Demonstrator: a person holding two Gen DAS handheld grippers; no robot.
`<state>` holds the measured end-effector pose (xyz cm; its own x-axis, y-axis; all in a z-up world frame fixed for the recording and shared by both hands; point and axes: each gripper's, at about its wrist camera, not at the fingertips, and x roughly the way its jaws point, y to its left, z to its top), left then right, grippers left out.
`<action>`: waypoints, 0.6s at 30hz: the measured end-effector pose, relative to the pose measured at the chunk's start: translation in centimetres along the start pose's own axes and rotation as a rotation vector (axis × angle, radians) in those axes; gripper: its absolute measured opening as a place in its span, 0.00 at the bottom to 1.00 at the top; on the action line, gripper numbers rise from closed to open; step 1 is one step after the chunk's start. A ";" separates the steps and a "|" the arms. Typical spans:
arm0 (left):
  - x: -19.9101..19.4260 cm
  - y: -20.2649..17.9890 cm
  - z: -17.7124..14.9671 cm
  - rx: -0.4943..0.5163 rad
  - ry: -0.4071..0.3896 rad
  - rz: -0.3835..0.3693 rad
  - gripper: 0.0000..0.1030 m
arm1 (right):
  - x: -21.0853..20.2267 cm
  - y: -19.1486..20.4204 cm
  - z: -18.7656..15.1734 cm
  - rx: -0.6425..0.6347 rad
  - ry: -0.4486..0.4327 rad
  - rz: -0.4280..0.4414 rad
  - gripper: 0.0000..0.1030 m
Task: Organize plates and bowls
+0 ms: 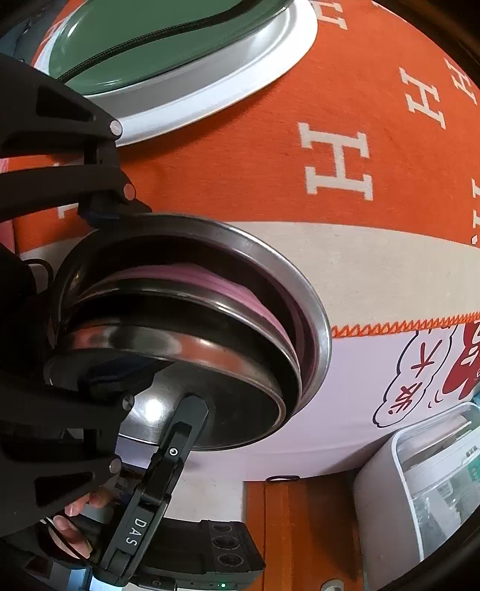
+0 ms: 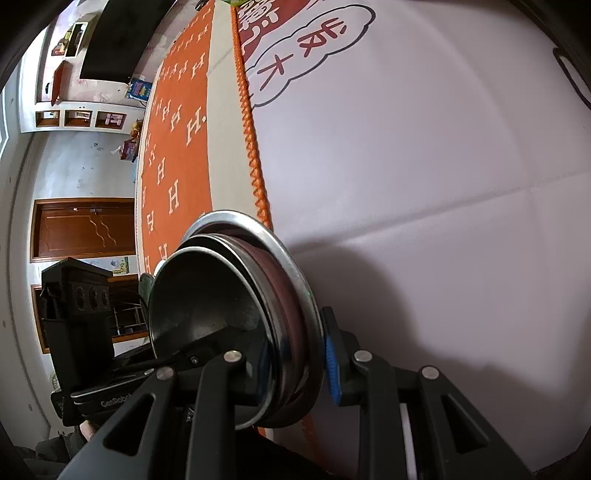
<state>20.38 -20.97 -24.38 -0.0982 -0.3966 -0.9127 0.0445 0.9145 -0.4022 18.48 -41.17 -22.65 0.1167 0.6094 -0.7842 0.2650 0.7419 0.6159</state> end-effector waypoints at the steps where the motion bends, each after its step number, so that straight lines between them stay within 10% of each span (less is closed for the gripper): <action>1: -0.1 -0.1 -0.2 0.002 -0.001 0.003 0.52 | -0.1 0.0 -0.1 -0.002 0.000 -0.003 0.24; 18: -4.8 -2.0 -4.8 0.112 -0.106 0.081 0.52 | -1.7 2.5 -2.7 -0.063 -0.098 0.055 0.24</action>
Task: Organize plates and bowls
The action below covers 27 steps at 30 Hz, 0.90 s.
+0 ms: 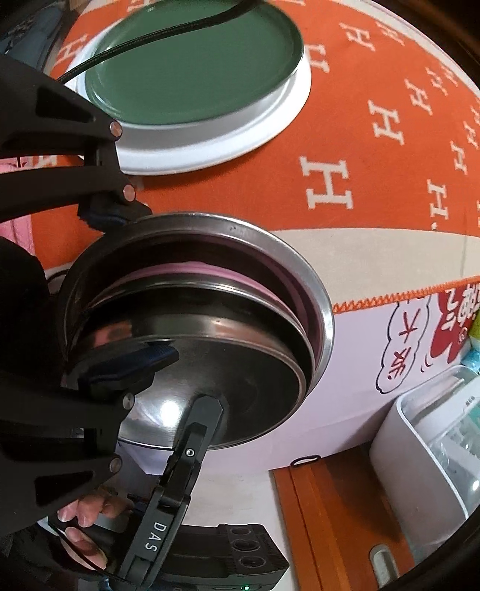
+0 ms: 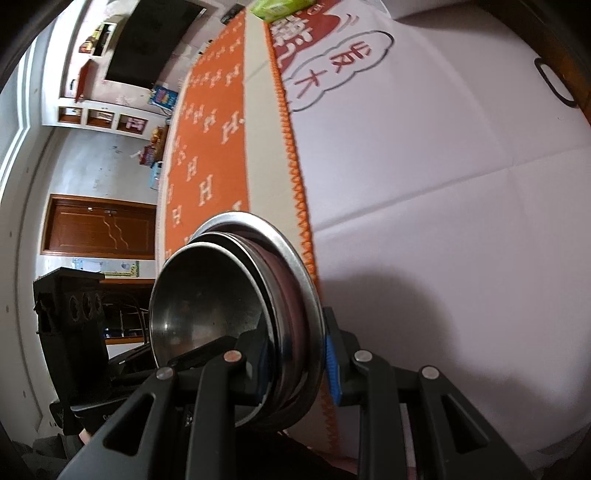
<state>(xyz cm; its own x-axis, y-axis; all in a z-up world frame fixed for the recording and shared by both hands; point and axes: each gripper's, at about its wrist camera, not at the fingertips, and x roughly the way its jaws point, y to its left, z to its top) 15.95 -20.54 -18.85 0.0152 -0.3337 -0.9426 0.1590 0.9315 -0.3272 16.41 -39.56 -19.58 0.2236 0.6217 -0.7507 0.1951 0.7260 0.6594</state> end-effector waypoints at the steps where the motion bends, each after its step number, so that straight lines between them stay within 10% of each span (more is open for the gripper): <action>1: -0.4 0.0 -0.2 0.004 -0.005 0.004 0.52 | 0.0 0.2 -0.2 -0.006 -0.007 0.005 0.24; 27: -6.3 5.3 -2.1 0.049 -0.133 -0.029 0.52 | 1.3 9.2 -2.2 -0.186 -0.103 -0.029 0.25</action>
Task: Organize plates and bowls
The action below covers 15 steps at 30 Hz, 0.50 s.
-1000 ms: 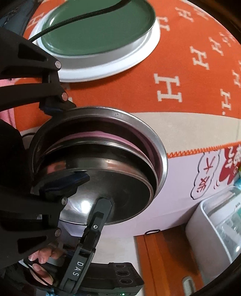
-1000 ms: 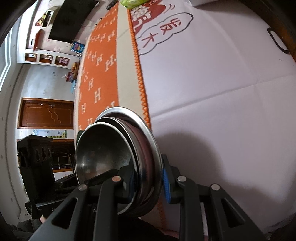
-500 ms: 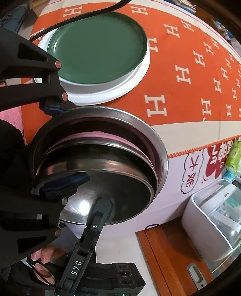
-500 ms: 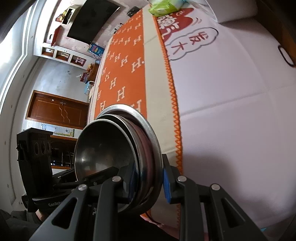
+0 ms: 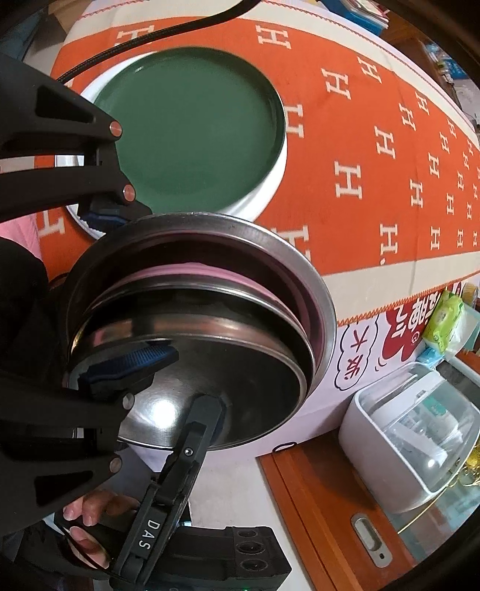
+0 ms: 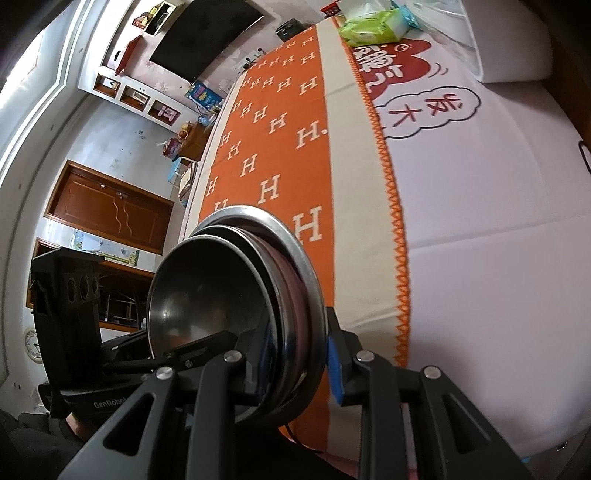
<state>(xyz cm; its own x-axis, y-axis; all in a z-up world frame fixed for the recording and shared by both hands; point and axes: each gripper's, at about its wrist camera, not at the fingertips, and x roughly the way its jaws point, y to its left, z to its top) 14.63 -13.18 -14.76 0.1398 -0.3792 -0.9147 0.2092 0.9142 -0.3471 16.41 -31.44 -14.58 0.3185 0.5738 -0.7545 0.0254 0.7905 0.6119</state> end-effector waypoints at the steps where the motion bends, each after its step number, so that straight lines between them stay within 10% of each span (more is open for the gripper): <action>1: -0.3 0.5 0.1 0.005 -0.001 0.000 0.52 | 0.1 0.4 -0.1 -0.002 -0.001 -0.004 0.26; 15: -3.0 8.1 0.7 0.035 0.006 -0.015 0.52 | 4.8 7.3 -0.2 -0.019 0.000 -0.067 0.26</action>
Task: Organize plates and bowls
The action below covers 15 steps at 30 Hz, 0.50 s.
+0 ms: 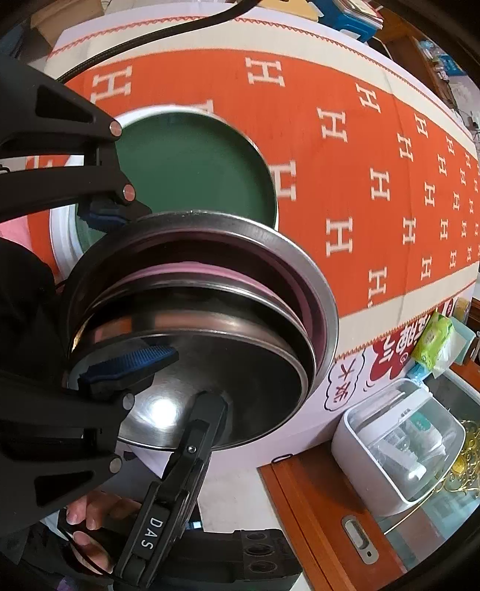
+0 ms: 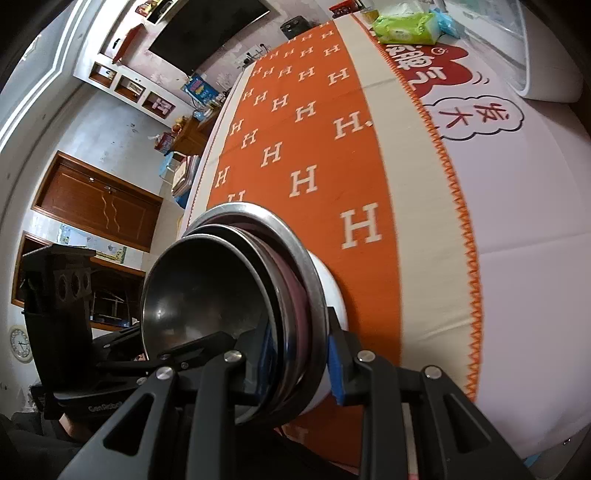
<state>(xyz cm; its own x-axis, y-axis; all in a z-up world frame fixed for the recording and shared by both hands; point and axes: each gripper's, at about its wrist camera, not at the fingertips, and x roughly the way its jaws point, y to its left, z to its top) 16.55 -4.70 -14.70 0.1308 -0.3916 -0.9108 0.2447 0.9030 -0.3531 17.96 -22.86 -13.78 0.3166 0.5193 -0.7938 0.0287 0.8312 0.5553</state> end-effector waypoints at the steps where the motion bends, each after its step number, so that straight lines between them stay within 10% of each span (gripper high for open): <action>1: 0.0 0.6 0.0 0.002 0.008 -0.004 0.53 | 0.3 0.4 -0.1 0.002 0.002 -0.003 0.26; 15: 1.1 6.6 -0.8 0.125 0.123 -0.035 0.56 | 5.5 4.3 -3.1 0.122 -0.018 -0.108 0.28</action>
<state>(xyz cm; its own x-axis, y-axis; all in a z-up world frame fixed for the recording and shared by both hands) 17.51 0.95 -18.21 0.0034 -0.3912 -0.9203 0.3653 0.8572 -0.3630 16.86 -15.78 -16.50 0.3221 0.4241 -0.8464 0.1776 0.8511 0.4941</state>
